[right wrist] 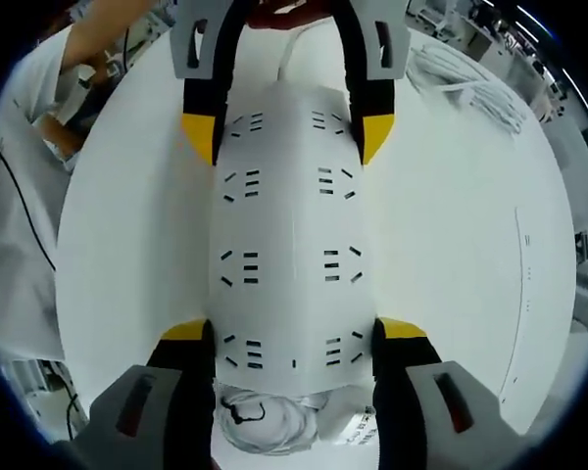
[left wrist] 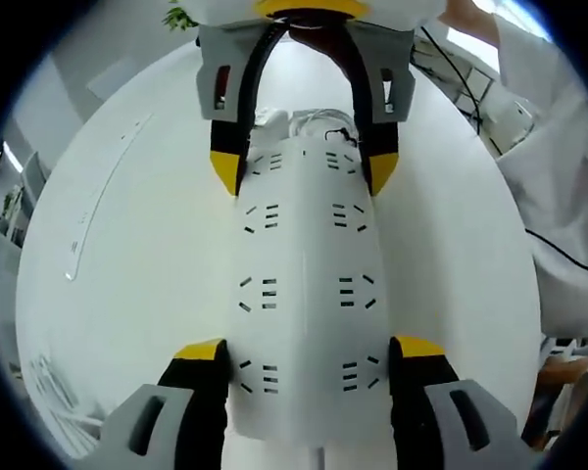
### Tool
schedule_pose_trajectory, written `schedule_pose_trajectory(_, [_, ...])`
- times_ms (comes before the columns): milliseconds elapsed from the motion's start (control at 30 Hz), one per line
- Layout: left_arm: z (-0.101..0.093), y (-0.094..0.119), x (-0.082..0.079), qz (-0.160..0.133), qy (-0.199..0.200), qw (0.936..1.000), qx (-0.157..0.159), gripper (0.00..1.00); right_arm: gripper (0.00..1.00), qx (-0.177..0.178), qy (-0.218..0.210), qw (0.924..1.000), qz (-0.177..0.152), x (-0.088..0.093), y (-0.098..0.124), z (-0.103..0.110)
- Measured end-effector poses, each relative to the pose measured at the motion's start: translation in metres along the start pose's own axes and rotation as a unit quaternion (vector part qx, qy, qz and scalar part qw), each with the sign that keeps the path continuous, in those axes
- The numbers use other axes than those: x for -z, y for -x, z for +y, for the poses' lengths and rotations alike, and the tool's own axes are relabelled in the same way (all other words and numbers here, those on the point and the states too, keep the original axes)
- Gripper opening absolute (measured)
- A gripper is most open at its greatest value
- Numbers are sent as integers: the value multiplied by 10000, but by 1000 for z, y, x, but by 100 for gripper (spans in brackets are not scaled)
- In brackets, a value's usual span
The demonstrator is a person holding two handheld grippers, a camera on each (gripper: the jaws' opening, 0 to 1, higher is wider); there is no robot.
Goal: Straighten the power strip on the desk, plug the charger into it
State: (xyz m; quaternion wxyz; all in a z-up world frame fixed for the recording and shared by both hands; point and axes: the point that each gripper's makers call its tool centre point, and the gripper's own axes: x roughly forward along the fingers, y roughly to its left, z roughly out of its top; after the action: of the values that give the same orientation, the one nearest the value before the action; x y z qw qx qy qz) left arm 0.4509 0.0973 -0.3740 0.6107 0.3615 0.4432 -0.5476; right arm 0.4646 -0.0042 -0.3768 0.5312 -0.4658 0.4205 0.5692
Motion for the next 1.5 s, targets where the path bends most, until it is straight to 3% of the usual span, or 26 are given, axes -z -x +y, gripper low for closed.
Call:
schedule_pose_trajectory(367, [1, 0, 1, 43, -144, 9999, 40, 67, 64, 41, -190, 9997, 151, 0, 0, 3])
schedule_pose_trajectory(700, [-1, 0, 2, 307, -367, 9988, 35, 67, 64, 99, -447, 9987, 204, 0, 0, 10])
schedule_pose_trajectory(900, [-2, 1, 3, 224, -439, 9988, 61, 67, 64, 149, -665, 9974, 242, 0, 1, 16])
schedule_pose_trajectory(1167, [-2, 0, 3, 172, -442, 9989, 16, 67, 64, 122, -602, 9981, 74, 1, 1, 16])
schedule_pose_trajectory(1267, [-2, 0, 3, 142, -435, 9990, -16, 68, 65, 30, -575, 9982, -187, -2, 2, 16])
schedule_pose_trajectory(1400, [-4, 0, 3, 130, -378, 9992, -53, 68, 66, 98, -825, 9899, -1148, -12, 16, 13])
schedule_pose_trajectory(1500, [-4, 0, 4, 31, -338, 9994, -80, 68, 68, 513, -1107, 9657, -2293, -14, 52, 6])
